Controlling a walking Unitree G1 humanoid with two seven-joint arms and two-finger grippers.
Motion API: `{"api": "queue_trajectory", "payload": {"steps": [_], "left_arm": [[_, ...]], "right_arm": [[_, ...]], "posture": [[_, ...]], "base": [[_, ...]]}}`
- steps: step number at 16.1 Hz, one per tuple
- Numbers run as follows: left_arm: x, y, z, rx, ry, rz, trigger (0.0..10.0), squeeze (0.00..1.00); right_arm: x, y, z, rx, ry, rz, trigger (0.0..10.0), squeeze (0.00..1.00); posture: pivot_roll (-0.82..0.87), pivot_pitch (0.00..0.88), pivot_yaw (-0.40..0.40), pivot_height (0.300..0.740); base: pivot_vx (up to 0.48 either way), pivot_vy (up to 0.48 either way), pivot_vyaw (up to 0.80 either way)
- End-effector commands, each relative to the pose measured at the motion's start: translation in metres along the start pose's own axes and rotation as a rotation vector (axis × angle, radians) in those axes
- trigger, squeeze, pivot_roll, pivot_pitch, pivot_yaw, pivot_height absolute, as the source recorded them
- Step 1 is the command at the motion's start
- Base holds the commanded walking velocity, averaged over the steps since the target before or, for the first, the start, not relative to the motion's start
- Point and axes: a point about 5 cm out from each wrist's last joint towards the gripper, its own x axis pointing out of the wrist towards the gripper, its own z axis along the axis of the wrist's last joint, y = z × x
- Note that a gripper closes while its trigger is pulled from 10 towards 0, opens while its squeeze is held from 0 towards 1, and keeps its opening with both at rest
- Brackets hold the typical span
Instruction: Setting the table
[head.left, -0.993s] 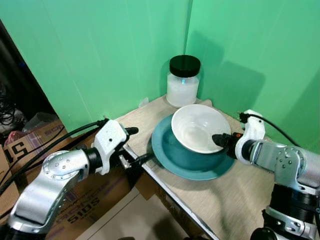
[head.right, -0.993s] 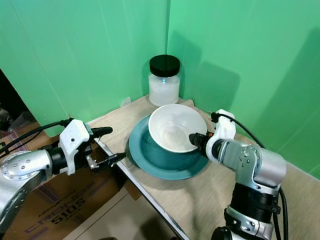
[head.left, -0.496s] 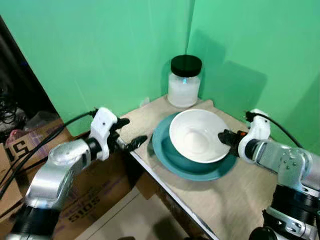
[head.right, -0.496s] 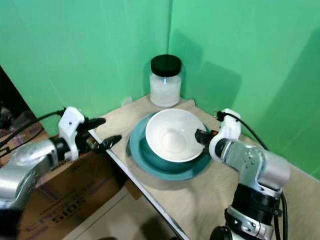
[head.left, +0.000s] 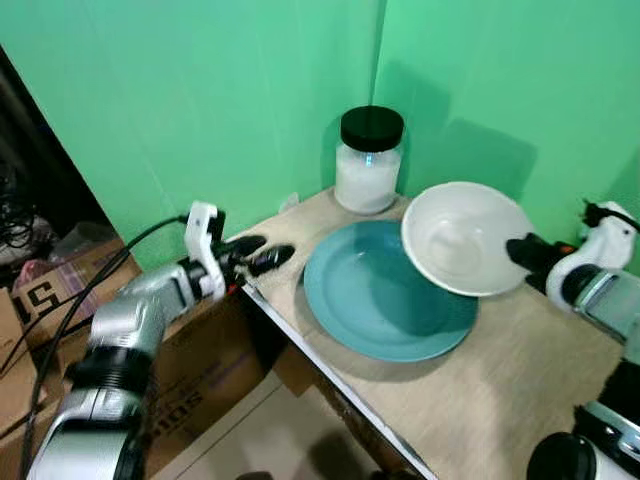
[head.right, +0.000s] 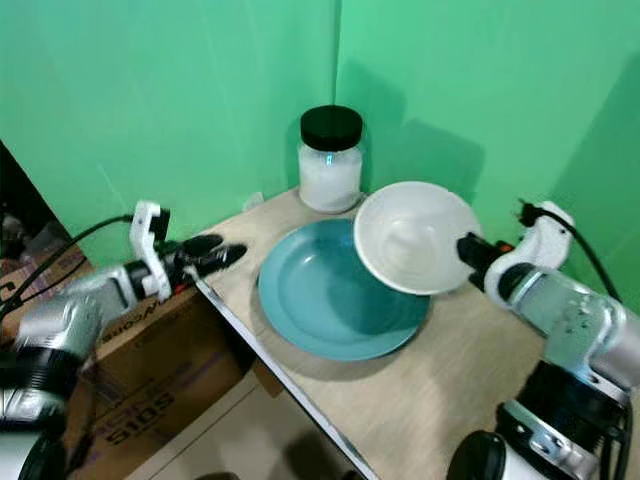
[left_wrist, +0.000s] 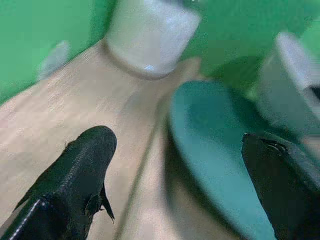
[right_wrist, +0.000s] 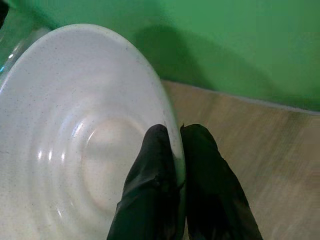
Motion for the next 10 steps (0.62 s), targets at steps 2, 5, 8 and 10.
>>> {"api": "queue_trajectory", "payload": {"steps": [2,5,8,10], "left_arm": [[0.009,0.000,-0.012,-0.043,0.075,-0.028,10.0,1.00],[0.016,0.004,-0.028,-0.071,0.182,-0.007,10.0,0.18],[0.021,0.004,-0.034,-0.098,0.242,0.005,10.0,0.00],[0.029,-0.003,-0.031,-0.116,0.217,-0.075,9.2,0.00]], "right_arm": [[-0.006,-0.008,0.007,-0.006,-0.043,-0.020,0.0,0.00],[-0.011,-0.023,0.007,0.001,-0.055,-0.079,0.0,0.00],[-0.014,-0.028,0.008,0.011,-0.054,-0.080,0.0,0.00],[-0.012,-0.022,0.000,-0.006,-0.007,-0.038,0.0,0.00]], "posture": [[0.01,0.000,0.058,0.740],[0.00,0.000,0.062,0.740],[0.00,0.000,0.066,0.740],[0.00,0.000,0.064,0.740]], "base": [[0.000,0.000,0.00],[0.000,0.000,0.00],[0.000,0.000,0.00],[0.000,0.000,0.00]]}}
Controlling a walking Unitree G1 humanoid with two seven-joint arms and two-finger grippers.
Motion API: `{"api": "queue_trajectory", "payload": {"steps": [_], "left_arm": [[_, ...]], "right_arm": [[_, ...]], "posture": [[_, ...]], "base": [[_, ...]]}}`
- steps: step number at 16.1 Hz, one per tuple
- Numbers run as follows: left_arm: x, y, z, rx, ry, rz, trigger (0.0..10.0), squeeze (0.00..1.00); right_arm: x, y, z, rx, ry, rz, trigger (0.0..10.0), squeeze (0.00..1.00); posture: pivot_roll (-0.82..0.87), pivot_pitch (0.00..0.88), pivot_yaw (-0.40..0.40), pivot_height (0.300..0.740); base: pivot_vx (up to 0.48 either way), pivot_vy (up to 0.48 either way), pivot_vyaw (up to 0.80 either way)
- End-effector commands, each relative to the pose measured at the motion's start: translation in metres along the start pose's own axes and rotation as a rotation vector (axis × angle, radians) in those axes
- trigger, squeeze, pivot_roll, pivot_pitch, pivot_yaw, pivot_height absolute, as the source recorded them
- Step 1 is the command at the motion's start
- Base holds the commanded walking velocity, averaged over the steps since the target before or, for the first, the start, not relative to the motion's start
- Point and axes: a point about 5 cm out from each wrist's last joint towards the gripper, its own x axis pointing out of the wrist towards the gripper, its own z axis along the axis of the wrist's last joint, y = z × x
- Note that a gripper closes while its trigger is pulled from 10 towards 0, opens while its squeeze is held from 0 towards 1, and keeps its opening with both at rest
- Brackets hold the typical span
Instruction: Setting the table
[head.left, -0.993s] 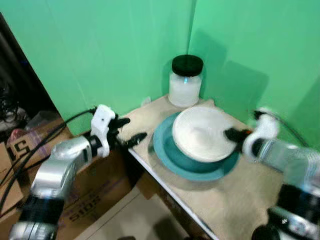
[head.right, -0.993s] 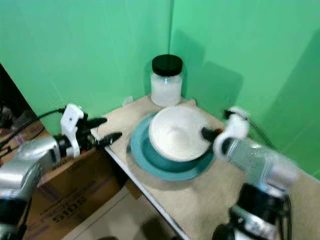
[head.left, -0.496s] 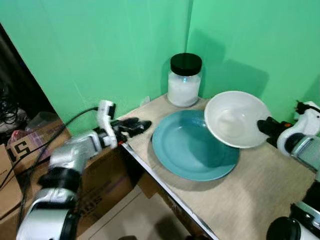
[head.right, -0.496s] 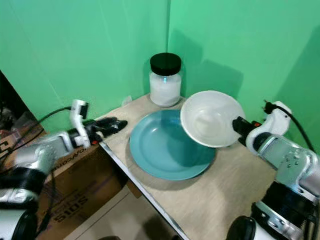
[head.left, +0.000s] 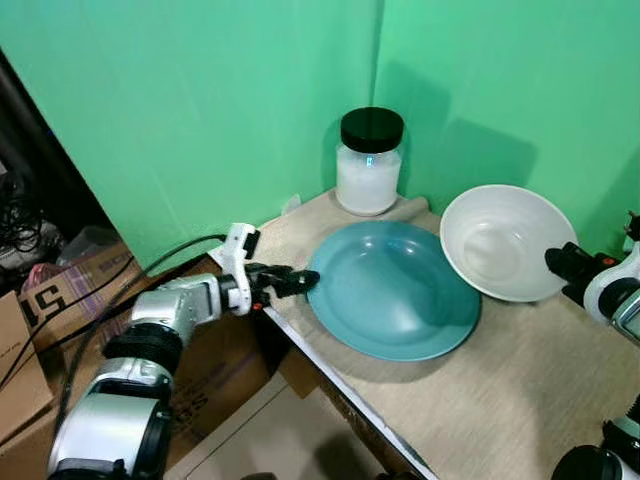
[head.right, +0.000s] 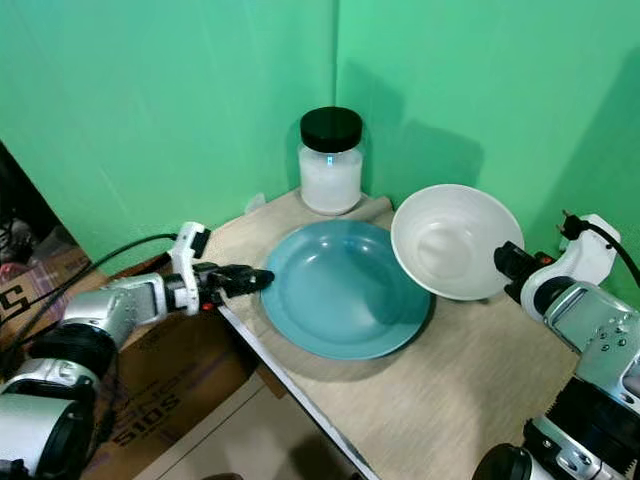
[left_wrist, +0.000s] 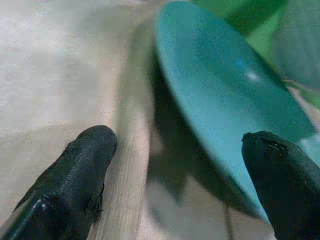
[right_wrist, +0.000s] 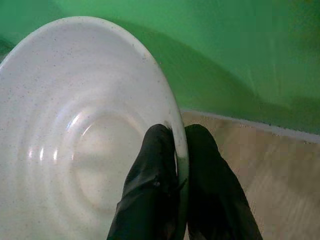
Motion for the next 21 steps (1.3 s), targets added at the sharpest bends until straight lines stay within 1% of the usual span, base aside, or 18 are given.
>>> {"api": "queue_trajectory", "payload": {"steps": [1,2,3,8,11,13,17,21], "left_arm": [[0.002,-0.002,0.005,0.009,0.003,-0.023,4.8,0.00],[0.004,-0.003,0.004,0.018,0.018,-0.041,1.6,0.00],[0.005,-0.004,0.003,0.016,0.020,-0.056,0.0,0.00],[0.006,-0.011,0.011,-0.007,-0.029,-0.146,0.0,0.00],[0.006,-0.012,0.011,-0.011,-0.032,-0.165,0.0,0.00],[0.006,-0.012,0.011,-0.013,-0.031,-0.165,0.0,0.00],[0.006,-0.008,0.008,-0.002,-0.023,-0.124,0.0,0.00],[0.005,-0.005,0.008,0.002,-0.050,-0.087,0.0,0.00]], "right_arm": [[0.002,0.007,-0.008,-0.020,0.051,0.042,0.0,0.00],[0.003,0.010,-0.012,-0.027,0.073,0.059,0.0,0.00],[0.003,0.012,-0.014,-0.032,0.088,0.072,0.0,0.00],[0.002,0.020,-0.023,-0.055,0.154,0.136,0.0,0.00],[0.001,0.022,-0.025,-0.061,0.166,0.154,0.0,0.00],[0.001,0.023,-0.025,-0.062,0.167,0.160,0.0,0.00],[-0.001,0.025,-0.020,-0.064,0.150,0.184,0.0,0.00],[-0.002,0.029,-0.014,-0.047,0.124,0.228,0.0,0.00]], "posture": [[0.00,0.000,0.064,0.740],[0.01,0.000,0.061,0.740],[0.01,0.000,0.061,0.740],[0.01,0.000,0.057,0.740],[0.01,0.000,0.057,0.740],[0.01,0.000,0.057,0.740],[0.01,0.000,0.056,0.740],[0.01,0.000,0.051,0.740]], "base": [[0.000,0.000,0.00],[0.000,0.000,0.00],[0.000,0.000,0.00],[0.000,0.000,0.00],[0.000,0.000,0.00],[0.000,0.000,0.00],[0.000,0.000,0.00],[0.000,0.000,0.00]]}}
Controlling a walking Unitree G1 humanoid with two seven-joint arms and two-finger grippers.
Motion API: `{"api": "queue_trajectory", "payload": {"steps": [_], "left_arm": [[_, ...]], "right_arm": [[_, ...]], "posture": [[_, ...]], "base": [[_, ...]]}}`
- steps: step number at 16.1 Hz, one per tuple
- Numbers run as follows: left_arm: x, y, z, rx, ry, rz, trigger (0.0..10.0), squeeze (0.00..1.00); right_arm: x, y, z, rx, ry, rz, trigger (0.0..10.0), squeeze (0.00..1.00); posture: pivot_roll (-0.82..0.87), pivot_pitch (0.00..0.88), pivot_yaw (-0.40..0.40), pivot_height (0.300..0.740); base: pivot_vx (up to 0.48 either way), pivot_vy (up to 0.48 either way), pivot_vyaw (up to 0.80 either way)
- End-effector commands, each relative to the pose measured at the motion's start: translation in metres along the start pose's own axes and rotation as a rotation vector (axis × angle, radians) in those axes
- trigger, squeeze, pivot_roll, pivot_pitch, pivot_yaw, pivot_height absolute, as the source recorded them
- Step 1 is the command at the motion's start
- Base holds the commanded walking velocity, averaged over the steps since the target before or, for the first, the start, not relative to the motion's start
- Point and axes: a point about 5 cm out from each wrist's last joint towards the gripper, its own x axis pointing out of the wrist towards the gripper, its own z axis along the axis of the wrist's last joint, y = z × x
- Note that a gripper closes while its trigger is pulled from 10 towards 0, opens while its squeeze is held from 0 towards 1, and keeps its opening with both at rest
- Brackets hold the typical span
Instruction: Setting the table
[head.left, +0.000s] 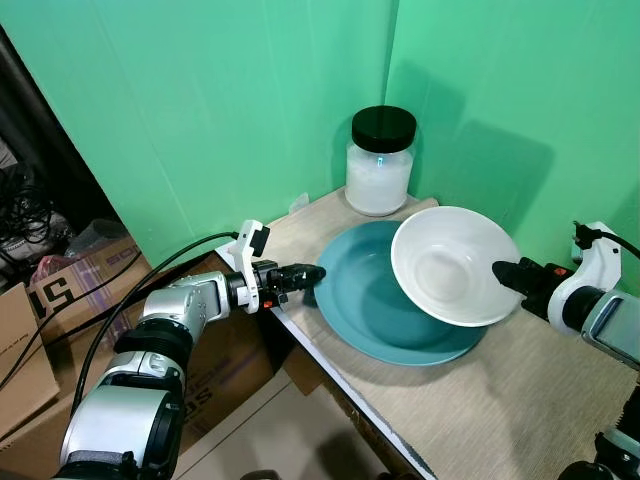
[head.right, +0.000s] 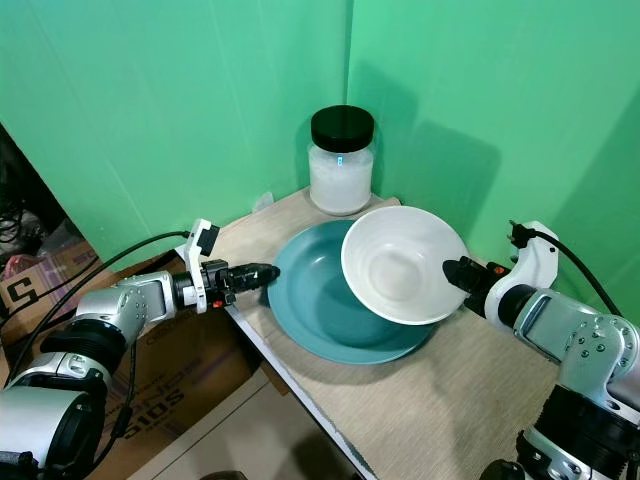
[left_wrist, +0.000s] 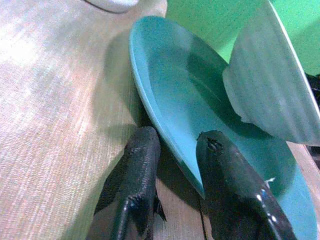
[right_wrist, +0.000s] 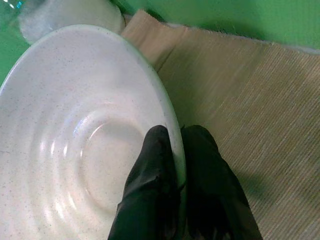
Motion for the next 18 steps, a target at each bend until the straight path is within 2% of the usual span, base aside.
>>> {"api": "queue_trajectory", "payload": {"steps": [1,7,11,15,16,17,18], "left_arm": [[-0.001,0.001,0.004,0.013,-0.030,0.021,0.0,0.00],[-0.001,0.000,0.010,0.063,-0.103,0.052,0.0,0.00],[-0.002,-0.011,0.012,0.106,-0.166,0.035,0.0,0.00],[-0.014,-0.016,0.007,0.129,-0.193,0.058,0.0,0.00],[-0.016,-0.014,0.007,0.147,-0.195,0.097,10.0,0.00],[-0.016,-0.013,0.007,0.148,-0.193,0.104,10.0,0.00],[-0.019,-0.009,0.006,0.114,-0.179,0.117,10.0,1.00]], "right_arm": [[-0.005,0.011,0.013,-0.006,-0.066,0.077,0.0,0.00],[-0.019,0.014,0.037,0.125,-0.239,0.229,0.0,0.00],[-0.020,0.011,0.030,0.110,-0.216,0.218,0.0,0.00],[-0.018,0.010,0.022,0.085,-0.177,0.186,0.0,0.00],[-0.017,0.010,0.022,0.078,-0.178,0.185,0.0,0.00],[-0.017,0.010,0.021,0.073,-0.178,0.184,0.0,0.00],[-0.016,0.009,0.019,0.039,-0.166,0.154,0.0,0.00]], "posture": [[0.02,0.000,0.048,0.740],[0.02,0.000,0.050,0.740],[0.02,0.000,0.047,0.740],[0.03,0.000,0.043,0.740],[0.03,0.000,0.043,0.740],[0.03,0.000,0.043,0.740],[0.03,0.000,0.043,0.740]], "base": [[0.000,0.000,0.00],[0.000,0.000,0.00],[0.000,0.000,0.00],[0.000,0.000,0.00],[0.000,0.000,0.00],[0.000,0.000,0.00],[0.000,0.000,0.00]]}}
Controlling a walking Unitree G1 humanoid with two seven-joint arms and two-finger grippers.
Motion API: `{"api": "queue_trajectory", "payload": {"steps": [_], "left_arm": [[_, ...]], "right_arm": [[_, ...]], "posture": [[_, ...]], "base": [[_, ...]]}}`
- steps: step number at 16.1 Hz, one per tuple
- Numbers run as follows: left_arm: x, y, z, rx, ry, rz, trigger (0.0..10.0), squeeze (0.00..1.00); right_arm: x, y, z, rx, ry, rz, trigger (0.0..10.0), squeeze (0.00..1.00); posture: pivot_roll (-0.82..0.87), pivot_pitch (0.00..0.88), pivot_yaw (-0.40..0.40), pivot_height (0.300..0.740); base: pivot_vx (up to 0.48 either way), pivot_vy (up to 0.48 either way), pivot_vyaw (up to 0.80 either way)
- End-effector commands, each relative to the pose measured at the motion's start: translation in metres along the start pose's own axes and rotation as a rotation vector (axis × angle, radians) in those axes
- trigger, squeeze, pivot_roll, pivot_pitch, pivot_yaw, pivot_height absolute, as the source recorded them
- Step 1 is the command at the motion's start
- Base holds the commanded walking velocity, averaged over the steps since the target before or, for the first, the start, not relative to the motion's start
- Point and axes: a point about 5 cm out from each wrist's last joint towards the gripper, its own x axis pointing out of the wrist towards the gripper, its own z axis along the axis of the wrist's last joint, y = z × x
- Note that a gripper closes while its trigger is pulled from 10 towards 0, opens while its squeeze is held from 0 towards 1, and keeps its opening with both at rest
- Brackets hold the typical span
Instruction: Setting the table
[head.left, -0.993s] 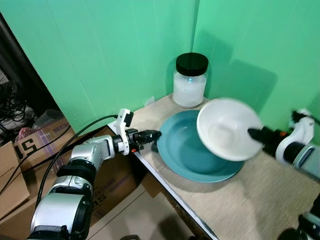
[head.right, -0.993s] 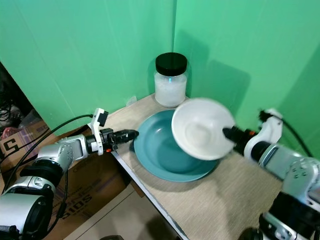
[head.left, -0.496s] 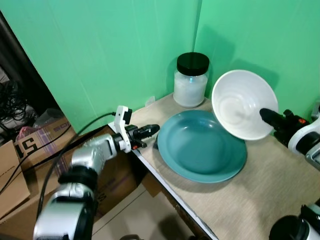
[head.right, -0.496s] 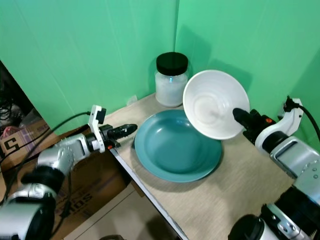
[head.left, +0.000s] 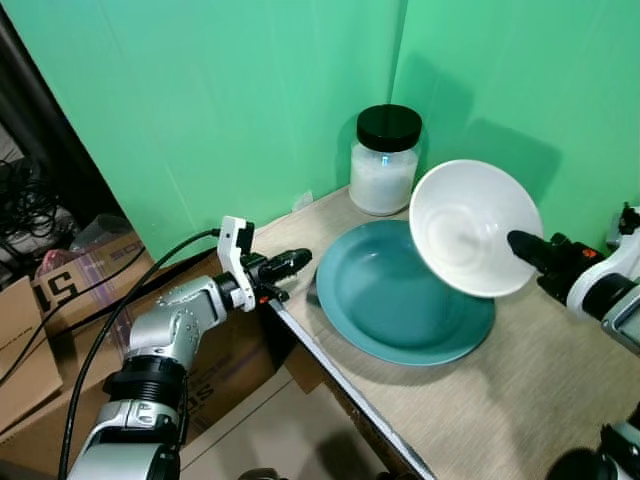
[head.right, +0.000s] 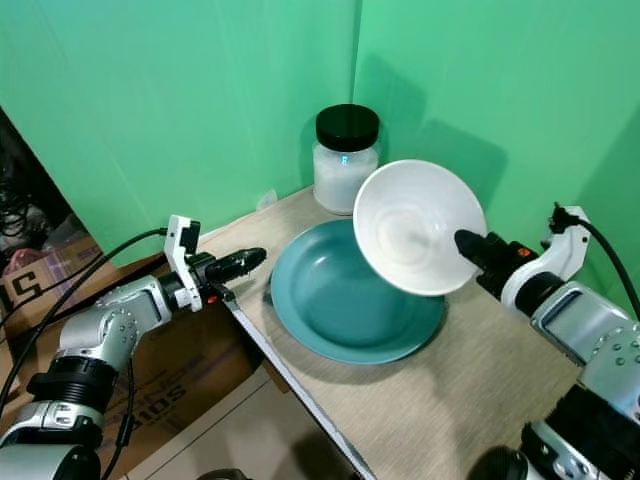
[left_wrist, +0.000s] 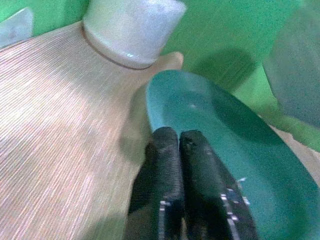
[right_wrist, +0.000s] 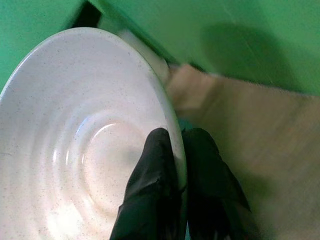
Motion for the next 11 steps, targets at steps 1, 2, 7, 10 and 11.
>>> {"api": "queue_trajectory", "payload": {"steps": [1,2,7,10,11], "left_arm": [[-0.006,0.006,0.005,-0.009,0.009,0.022,10.0,1.00],[-0.007,0.007,0.006,-0.013,0.011,0.017,10.0,1.00],[0.002,-0.001,0.000,-0.084,0.081,-0.098,10.0,1.00],[0.009,-0.004,-0.003,-0.142,0.112,-0.151,10.0,1.00],[0.009,-0.003,-0.004,-0.146,0.119,-0.148,10.0,1.00]], "right_arm": [[-0.002,0.004,0.005,-0.051,-0.031,-0.002,0.0,0.00],[-0.002,0.000,0.007,-0.050,-0.044,-0.025,0.0,0.00],[-0.012,-0.022,0.008,-0.082,0.008,-0.168,0.0,0.00],[-0.014,-0.027,-0.009,-0.105,0.101,-0.191,0.0,0.00],[-0.013,-0.028,-0.012,-0.105,0.106,-0.193,0.0,0.00]], "posture": [[0.03,0.000,0.044,0.740],[0.03,0.000,0.044,0.740],[0.01,0.000,0.053,0.740],[0.00,0.000,0.057,0.740],[0.00,0.000,0.056,0.740]], "base": [[0.000,0.000,0.00],[0.000,0.000,0.00],[0.000,0.000,0.00],[0.000,0.000,0.00],[0.000,0.000,0.00]]}}
